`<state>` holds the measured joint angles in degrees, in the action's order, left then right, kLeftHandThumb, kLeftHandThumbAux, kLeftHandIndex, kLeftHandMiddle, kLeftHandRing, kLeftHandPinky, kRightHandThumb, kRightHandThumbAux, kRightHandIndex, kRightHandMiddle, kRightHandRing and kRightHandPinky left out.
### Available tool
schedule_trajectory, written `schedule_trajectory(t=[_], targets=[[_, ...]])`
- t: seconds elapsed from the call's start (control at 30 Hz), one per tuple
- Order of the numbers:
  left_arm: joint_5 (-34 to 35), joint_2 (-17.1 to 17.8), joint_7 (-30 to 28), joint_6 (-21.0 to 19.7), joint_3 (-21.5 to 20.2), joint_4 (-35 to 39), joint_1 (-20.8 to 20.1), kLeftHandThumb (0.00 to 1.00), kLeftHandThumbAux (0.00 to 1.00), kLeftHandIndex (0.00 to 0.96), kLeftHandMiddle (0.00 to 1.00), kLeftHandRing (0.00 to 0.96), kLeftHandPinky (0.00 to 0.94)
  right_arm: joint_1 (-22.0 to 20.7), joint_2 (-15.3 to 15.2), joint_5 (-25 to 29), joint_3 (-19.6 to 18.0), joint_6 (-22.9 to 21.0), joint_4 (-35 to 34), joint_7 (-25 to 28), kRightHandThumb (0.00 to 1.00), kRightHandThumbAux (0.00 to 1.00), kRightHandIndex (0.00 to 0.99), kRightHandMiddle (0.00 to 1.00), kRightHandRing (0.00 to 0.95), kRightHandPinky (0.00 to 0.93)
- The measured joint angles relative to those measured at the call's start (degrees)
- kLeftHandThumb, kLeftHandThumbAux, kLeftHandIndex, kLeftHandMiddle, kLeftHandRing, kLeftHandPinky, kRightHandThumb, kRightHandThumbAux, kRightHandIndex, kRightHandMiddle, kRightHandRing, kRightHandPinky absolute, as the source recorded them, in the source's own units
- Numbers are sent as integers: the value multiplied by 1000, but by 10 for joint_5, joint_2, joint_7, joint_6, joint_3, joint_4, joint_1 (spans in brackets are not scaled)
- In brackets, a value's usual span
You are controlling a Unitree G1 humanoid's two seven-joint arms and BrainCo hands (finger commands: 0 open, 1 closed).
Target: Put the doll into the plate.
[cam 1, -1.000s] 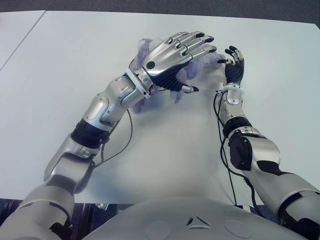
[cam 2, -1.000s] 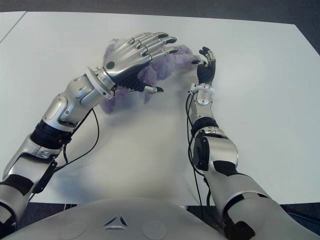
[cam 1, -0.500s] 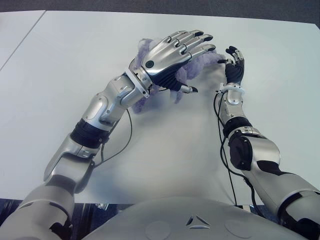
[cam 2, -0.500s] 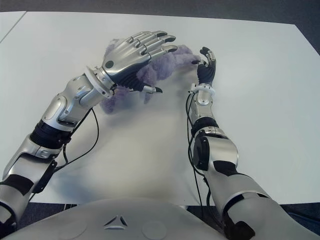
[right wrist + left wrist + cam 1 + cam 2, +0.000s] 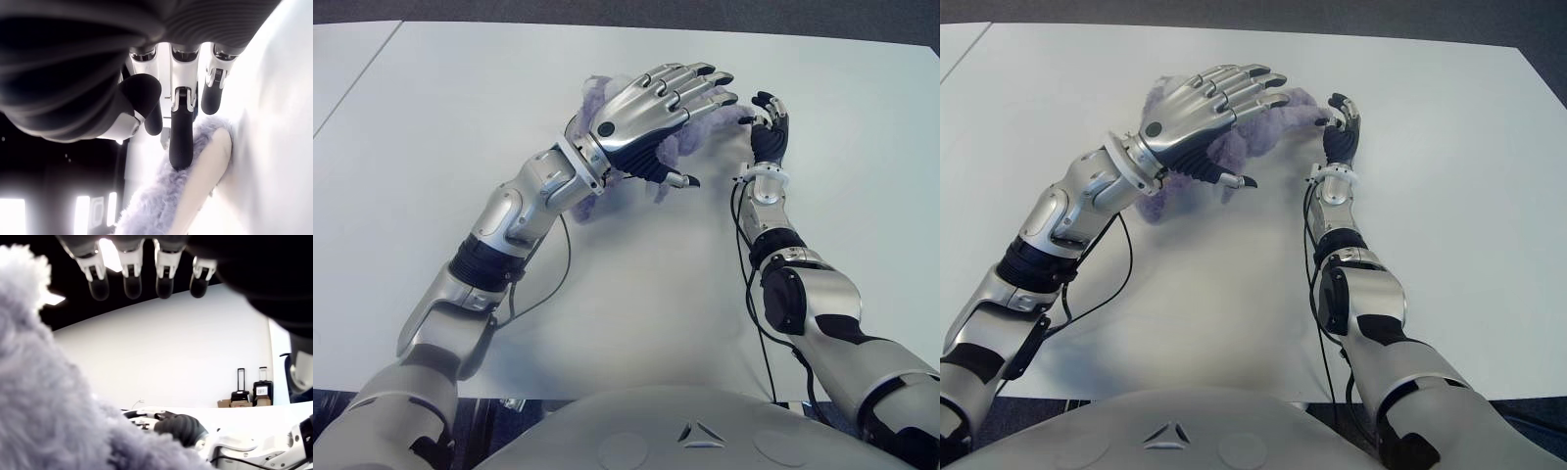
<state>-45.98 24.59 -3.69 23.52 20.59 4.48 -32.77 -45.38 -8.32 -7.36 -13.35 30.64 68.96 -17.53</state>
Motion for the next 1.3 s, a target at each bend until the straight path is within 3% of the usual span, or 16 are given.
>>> schedule_trajectory(t=[0.1,0.23,0.77,1.03,1.3], targets=[[-4,2,12,6,-1,0,0,91,411,0,0,0,0,0,-1,-2,4,-2,0,-1,750,720,397,227,249,219],[-12,5,30,13,-3,0,0,94,408,0,0,0,0,0,-2,-3,8,-3,0,-1,707,728,416,231,220,223],[-38,16,59,16,-14,0,0,94,419,0,0,0,0,0,-3,-3,12,-3,0,-5,680,729,415,279,264,301],[-86,29,86,16,-14,0,0,54,428,0,0,0,0,0,-3,-3,11,-3,0,-4,679,731,403,287,285,317],[-136,59,136,24,-14,-2,0,29,443,0,0,0,0,0,-2,8,-1,-3,0,6,695,735,399,304,289,259]])
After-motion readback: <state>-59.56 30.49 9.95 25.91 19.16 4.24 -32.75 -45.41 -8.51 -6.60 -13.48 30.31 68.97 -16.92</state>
